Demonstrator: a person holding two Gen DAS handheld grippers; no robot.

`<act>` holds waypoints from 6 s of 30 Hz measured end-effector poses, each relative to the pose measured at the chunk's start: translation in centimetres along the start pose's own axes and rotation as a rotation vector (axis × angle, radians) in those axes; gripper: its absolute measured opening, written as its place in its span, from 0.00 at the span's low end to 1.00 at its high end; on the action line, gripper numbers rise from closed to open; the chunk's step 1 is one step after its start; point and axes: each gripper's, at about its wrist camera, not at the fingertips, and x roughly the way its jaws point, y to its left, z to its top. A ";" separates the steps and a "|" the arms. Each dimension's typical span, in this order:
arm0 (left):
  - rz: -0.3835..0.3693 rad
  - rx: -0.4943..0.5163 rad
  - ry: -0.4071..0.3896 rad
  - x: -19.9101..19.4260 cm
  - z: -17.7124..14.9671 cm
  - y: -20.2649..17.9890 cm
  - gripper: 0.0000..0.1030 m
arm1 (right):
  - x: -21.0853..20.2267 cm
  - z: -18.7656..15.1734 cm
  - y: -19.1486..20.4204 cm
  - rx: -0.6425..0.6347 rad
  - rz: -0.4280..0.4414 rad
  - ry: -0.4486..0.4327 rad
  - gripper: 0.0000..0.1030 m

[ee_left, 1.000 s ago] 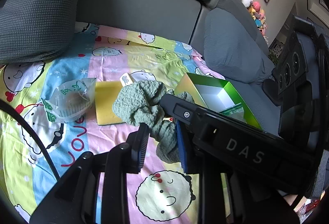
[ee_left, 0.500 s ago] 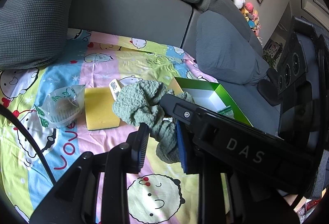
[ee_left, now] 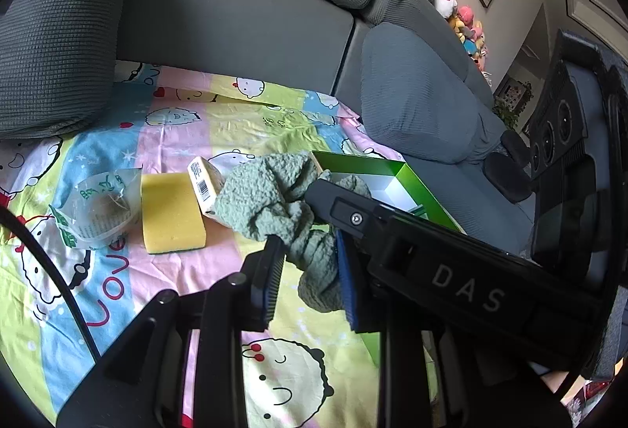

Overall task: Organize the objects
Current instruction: 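Lift the scrunchie and carry it over the white box with the right gripper, then lower the scrunchie into the box and open the right gripper, then withdraw the right gripper from the box toward the tissue pack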

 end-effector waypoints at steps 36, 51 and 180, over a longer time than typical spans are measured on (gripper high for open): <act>-0.075 0.071 0.004 2.9 0.8 -6.6 0.23 | -4.6 0.8 -5.8 0.106 -0.035 -0.093 0.28; -0.141 0.046 0.089 6.9 0.3 -8.5 0.23 | -5.0 0.4 -10.4 0.208 -0.106 -0.076 0.28; 0.384 -0.522 0.058 -4.4 -1.5 19.3 0.94 | 15.3 2.2 -0.2 -0.024 -0.272 0.224 0.82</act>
